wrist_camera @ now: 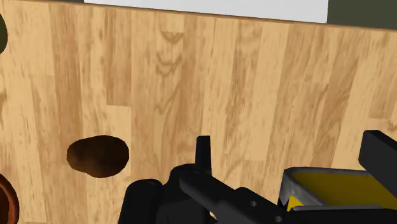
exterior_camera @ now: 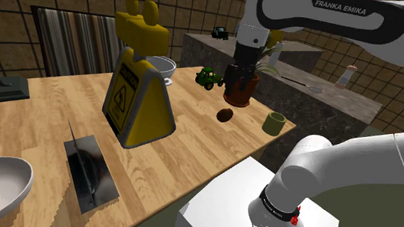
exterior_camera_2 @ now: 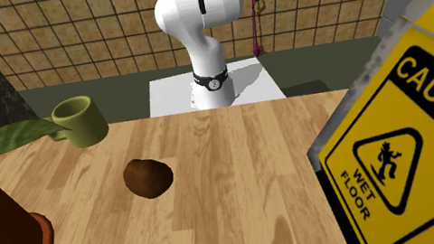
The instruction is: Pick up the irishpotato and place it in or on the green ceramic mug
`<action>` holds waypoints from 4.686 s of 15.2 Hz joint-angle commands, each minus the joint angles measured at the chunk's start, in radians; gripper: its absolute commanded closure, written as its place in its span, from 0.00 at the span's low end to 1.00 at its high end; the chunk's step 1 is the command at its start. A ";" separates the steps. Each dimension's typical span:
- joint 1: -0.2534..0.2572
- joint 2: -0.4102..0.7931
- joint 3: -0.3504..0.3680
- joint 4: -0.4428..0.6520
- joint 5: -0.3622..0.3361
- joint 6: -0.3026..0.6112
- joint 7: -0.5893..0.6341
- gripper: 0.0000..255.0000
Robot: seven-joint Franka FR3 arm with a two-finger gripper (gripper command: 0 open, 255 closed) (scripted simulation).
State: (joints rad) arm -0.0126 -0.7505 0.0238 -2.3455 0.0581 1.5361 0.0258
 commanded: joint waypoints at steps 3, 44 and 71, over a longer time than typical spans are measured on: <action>0.016 0.012 -0.015 -0.042 -0.062 0.031 -0.102 0.00; -0.054 0.566 -0.249 -0.277 -1.060 0.898 -0.846 1.00; -0.011 0.359 -0.231 -0.197 -0.879 0.663 -1.080 1.00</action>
State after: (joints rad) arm -0.0255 -0.3868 -0.2076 -2.5523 -0.8288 2.2113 -1.0427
